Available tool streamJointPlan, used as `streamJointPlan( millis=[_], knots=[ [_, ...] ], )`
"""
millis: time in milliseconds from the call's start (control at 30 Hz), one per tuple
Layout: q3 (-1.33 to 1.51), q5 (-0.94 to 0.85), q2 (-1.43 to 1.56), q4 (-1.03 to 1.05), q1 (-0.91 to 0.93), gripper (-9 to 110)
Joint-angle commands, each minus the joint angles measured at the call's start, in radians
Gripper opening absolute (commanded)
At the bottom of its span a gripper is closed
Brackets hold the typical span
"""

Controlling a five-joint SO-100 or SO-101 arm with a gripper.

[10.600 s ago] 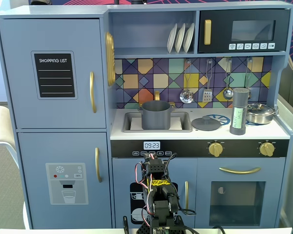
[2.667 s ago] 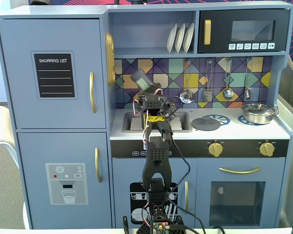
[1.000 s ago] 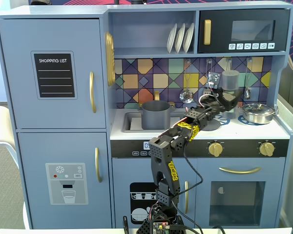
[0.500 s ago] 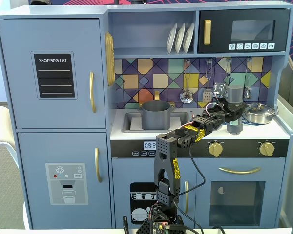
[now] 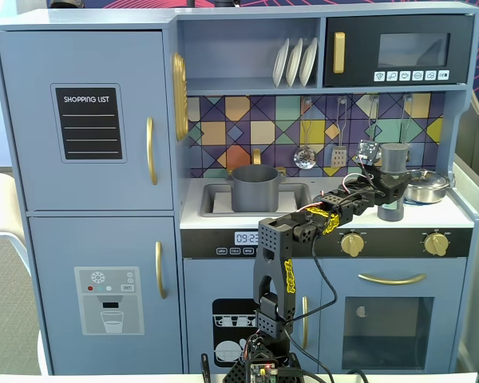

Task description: Put salt in the gray recipient

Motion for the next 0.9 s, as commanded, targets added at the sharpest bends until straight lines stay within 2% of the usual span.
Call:
streamJointPlan(
  millis=[0,200,333,533,700,867],
  knots=[
    [-0.043,0.025,0.017,0.017,0.014,0],
    [-0.043,0.035,0.025,0.067,0.008,0],
    [-0.043,0.035,0.031,0.106,0.008,11],
    [-0.043,0.054,0.048,0.11,0.009,33],
    [-0.037,0.011,0.084,0.126,0.015,40],
    [0.028,-0.014,0.247,0.244,0.035,43]
  ],
)
